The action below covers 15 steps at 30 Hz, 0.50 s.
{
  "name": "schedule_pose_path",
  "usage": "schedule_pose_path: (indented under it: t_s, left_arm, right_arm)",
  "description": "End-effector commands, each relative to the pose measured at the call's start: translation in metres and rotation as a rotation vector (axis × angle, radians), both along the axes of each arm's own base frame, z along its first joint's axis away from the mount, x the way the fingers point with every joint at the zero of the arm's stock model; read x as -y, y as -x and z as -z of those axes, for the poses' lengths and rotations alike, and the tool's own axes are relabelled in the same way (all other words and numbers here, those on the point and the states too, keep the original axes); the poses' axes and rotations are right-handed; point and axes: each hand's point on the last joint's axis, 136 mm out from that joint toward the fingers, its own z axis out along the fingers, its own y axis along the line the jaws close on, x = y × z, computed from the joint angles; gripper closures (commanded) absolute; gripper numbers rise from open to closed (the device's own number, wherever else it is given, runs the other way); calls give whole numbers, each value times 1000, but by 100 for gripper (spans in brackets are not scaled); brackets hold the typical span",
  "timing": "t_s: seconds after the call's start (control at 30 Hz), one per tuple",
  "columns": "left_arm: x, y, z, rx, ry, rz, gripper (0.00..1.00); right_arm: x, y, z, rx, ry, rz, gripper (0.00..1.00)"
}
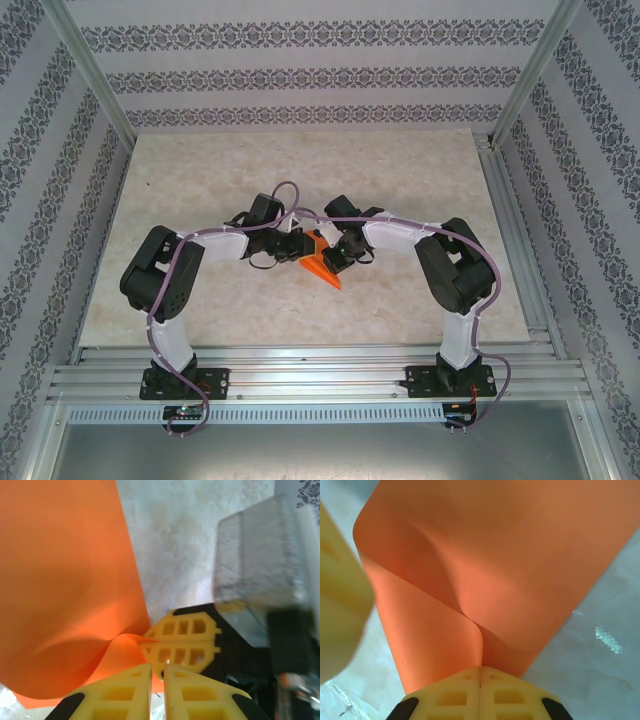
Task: Fold a paper plane with a square sheet of paper (fold left side to right side)
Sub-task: Third fold the triangle at the center of the table.
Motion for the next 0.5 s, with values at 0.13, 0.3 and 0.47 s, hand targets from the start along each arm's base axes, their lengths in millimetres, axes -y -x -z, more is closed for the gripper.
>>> schedule_pose_path:
  t_s: [0.13, 0.3, 0.47]
  left_arm:
    - [14, 3, 17, -19, -23, -17, 84]
    - [7, 5, 28, -27, -89, -12, 84]
    - [2, 8, 40, -45, -127, -10, 84]
  right_arm:
    - [8, 17, 24, -62, 89, -34, 100]
    - [7, 16, 23, -61, 88, -34, 100]
    - [8, 17, 24, -63, 90, -32, 100]
